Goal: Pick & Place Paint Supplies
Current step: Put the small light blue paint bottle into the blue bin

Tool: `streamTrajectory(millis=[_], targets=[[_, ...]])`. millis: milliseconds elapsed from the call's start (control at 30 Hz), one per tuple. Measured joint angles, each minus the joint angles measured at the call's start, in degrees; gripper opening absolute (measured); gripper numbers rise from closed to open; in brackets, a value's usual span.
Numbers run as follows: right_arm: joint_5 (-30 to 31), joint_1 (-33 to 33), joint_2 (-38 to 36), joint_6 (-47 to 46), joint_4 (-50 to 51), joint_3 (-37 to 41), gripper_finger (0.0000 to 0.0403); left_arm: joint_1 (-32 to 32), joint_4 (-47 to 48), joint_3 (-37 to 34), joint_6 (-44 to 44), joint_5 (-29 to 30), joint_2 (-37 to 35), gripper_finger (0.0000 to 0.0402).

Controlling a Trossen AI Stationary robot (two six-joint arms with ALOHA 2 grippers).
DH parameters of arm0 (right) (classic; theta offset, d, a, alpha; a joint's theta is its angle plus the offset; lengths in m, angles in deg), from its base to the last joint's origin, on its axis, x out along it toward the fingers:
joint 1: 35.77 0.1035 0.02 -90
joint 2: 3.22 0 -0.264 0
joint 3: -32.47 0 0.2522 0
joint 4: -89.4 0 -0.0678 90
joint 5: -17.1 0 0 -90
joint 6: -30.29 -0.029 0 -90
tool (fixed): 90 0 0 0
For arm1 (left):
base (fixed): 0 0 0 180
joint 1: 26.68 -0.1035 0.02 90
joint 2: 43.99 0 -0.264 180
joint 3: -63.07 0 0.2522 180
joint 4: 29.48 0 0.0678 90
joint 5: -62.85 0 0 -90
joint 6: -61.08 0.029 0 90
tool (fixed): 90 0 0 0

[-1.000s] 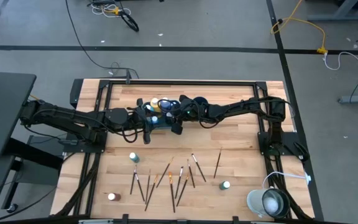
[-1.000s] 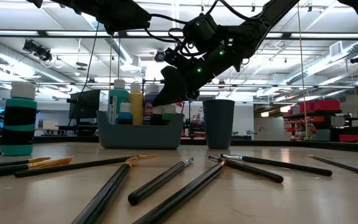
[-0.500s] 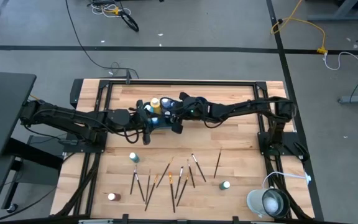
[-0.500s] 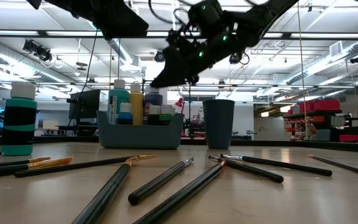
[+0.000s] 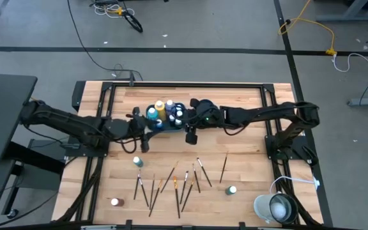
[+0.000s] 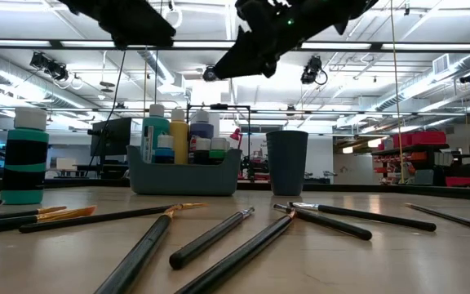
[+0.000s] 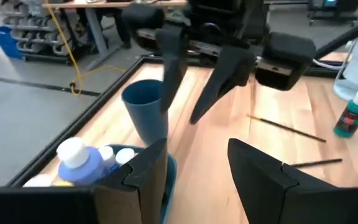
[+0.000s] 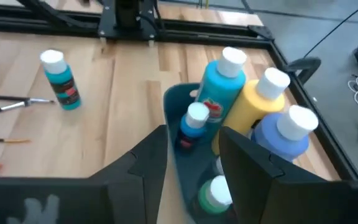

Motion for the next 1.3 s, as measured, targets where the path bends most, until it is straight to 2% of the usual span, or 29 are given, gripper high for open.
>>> streamTrajectory(millis=[100, 233, 433, 600, 767, 867, 1300], targets=[[-0.1, 0.8, -0.6, -1.2, -3.0, 2.6, 0.0149, 3.1, 4.2, -0.6, -2.7, 2.6, -2.8, 0.0179], [-0.1, 1.8, -1.4, -2.9, -8.8, 7.6, 0.0149, 7.4, 7.9, -2.2, -4.7, 2.3, -5.5, 0.0179], [-0.1, 3.7, -1.9, -4.4, -19.3, 13.1, 0.0149, 13.1, 7.5, -7.1, -4.8, -1.2, -8.4, 0.0179], [-0.3, 4.6, -2.0, -4.5, -21.4, 14.1, 0.0149, 16.2, 2.1, -12.5, -5.3, -3.2, -10.8, 0.0179], [-0.3, 4.9, -2.0, -4.5, -22.0, 14.1, 0.0149, 17.6, -4.6, -17.4, -4.6, -9.8, -12.9, 0.0179], [-1.5, 4.9, -2.0, -4.3, -23.0, 14.1, 0.0149, 17.9, -5.4, -19.4, -4.8, -13.4, -13.9, 0.0179], [-1.5, 4.9, -2.0, -4.4, -23.1, 14.1, 0.0149, 18.1, -5.5, -26.3, -6.6, -13.1, -18.6, 0.0160]])
